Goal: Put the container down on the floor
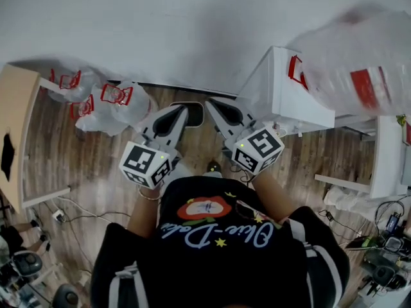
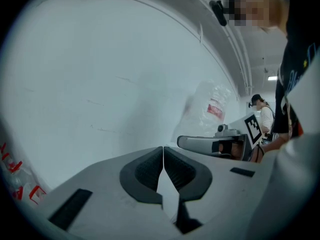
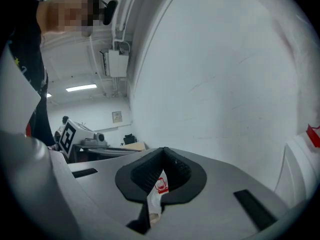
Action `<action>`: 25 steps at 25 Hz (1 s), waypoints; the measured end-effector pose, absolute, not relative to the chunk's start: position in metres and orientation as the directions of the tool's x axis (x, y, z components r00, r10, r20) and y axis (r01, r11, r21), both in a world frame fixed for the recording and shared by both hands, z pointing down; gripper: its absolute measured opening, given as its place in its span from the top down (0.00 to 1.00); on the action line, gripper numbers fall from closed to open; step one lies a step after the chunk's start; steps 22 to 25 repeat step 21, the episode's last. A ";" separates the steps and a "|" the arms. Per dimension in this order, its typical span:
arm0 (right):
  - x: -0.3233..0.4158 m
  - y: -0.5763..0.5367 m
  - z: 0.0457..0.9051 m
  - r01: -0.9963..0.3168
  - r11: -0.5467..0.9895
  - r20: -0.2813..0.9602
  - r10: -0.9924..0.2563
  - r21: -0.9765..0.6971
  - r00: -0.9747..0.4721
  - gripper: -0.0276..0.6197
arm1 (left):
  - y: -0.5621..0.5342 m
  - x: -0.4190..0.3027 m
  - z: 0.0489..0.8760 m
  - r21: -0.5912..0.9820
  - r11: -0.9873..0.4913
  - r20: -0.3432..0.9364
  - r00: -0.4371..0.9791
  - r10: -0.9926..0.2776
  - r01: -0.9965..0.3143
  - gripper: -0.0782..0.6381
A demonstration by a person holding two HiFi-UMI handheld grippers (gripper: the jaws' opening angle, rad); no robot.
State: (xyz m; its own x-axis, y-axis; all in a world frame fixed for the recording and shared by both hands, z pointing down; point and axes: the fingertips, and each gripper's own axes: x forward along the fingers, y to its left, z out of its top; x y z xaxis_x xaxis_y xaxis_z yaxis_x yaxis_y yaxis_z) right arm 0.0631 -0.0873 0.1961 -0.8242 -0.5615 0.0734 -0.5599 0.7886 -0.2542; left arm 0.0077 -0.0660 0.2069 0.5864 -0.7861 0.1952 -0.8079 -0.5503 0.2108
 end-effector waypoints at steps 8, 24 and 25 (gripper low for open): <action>0.067 -0.080 0.190 -0.552 0.797 0.054 -0.557 -0.243 -0.828 0.96 | -0.057 0.013 0.202 0.197 -0.554 0.198 0.586 -0.786 -0.809 0.88; 0.066 -0.072 0.188 -0.552 0.803 0.047 -0.557 -0.227 -0.829 0.96 | -0.049 0.016 0.198 0.192 -0.559 0.189 0.590 -0.785 -0.806 0.88; 0.066 -0.072 0.188 -0.552 0.803 0.047 -0.557 -0.227 -0.829 0.96 | -0.049 0.016 0.198 0.192 -0.559 0.189 0.590 -0.785 -0.806 0.88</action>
